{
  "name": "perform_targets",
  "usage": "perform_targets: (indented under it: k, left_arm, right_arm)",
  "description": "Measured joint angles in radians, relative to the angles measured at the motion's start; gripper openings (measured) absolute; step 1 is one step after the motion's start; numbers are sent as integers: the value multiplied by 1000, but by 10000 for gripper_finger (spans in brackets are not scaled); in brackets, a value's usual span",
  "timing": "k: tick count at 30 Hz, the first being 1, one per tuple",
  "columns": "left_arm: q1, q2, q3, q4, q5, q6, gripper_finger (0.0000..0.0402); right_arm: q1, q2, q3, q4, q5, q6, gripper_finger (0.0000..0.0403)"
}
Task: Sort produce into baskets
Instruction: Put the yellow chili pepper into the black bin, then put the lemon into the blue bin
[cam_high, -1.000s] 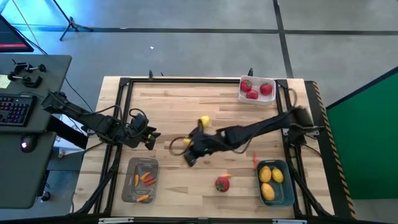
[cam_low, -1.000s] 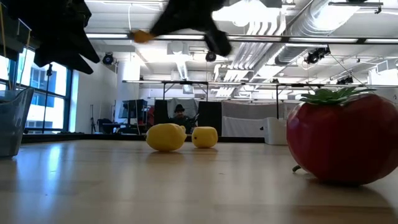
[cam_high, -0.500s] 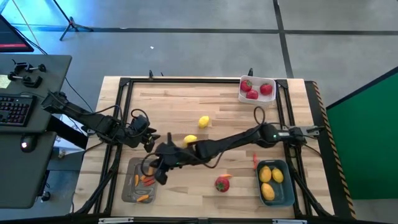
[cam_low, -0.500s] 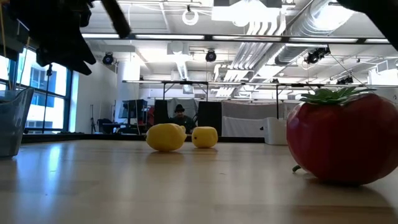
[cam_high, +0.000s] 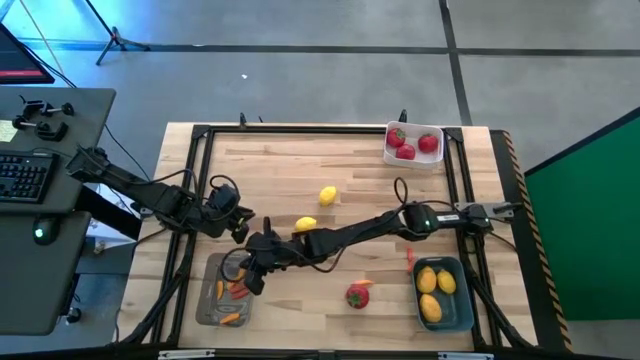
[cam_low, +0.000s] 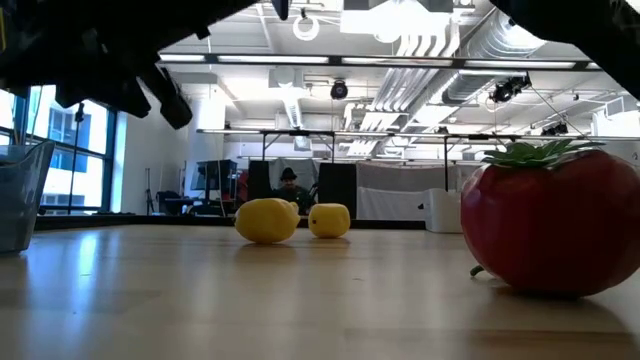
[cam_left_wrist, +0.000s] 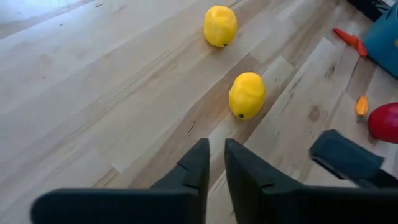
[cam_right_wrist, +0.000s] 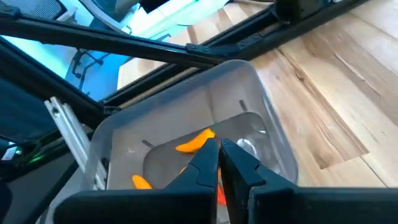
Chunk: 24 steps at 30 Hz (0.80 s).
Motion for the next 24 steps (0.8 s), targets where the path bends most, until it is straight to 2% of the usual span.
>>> perform_targets:
  k: [4,7,10,14,17,20,24]
  left_arm:
    - [9,0,0,-1,0,0,7]
    - [25,0,0,-1,0,-1,2]
    - [43,0,0,-2,0,-1,2]
    - [78,-4,0,-2,35,0,1]
    - [100,-17,0,-2,54,17,0]
    - [125,-35,0,-2,71,49,0]
    - [159,-70,0,-3,101,79,0]
  right_arm:
    - [-15,17,0,22,-54,15,0]
    - [-22,28,-1,30,-117,5,13]
    - [-23,26,-1,31,-133,-14,58]
    - [-27,15,1,25,-195,-3,148]
    - [-31,12,25,-28,-205,8,203]
    - [-47,-21,26,-107,-181,11,233]
    - [-79,-102,24,-327,-106,2,239]
